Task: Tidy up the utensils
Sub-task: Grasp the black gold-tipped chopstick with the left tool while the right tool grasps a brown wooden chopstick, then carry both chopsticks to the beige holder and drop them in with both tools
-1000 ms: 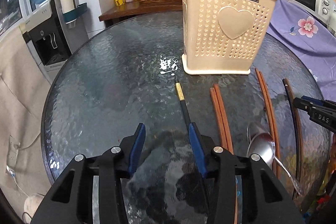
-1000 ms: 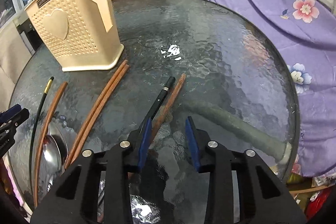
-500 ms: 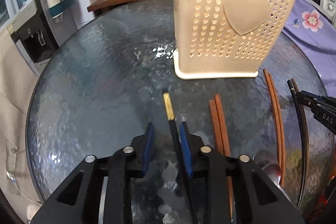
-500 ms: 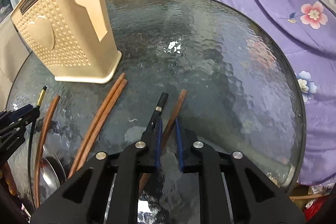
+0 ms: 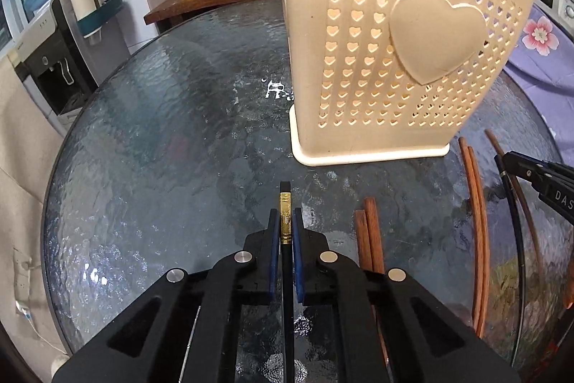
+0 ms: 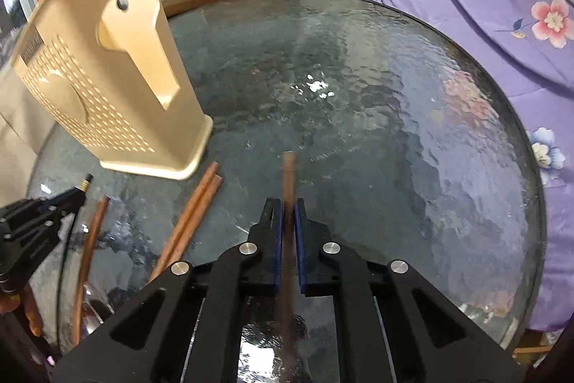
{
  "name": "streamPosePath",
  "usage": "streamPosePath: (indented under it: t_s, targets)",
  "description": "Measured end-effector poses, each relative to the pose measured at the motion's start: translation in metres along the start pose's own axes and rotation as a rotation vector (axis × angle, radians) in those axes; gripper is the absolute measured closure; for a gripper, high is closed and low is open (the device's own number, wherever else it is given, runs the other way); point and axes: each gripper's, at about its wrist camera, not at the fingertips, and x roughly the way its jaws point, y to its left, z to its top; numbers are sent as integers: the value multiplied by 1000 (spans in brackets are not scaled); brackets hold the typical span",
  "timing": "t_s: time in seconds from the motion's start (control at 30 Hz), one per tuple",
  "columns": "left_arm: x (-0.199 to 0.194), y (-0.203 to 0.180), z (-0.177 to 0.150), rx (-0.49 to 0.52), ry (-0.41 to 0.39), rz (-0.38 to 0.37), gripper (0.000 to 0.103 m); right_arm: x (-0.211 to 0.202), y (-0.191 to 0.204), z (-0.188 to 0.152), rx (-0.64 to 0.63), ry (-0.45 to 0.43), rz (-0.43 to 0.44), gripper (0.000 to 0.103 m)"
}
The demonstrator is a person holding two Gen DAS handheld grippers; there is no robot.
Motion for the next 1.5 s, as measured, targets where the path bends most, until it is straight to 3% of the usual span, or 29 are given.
streamPosePath:
  t_s: [0.2,0.5,0.7,1.27,1.5]
  targets:
    - [-24,8,5,-31,-85,-40,96,-30,0,8,-17,-111,37,96]
    - [-110,10,12,-23,-309,-102,96,-124,8,21,-57,-336,213,96]
    - [-161,14,16,-13,-431,-119,96,-177,15,19,-94,-421,307,96]
    - [-206,10,39,32,-523,-101,96,-211,51,46,-202,-436,392,96]
    - [-244,11,81,41,-541,-197,96,-233,66,89,-220,-439,435,96]
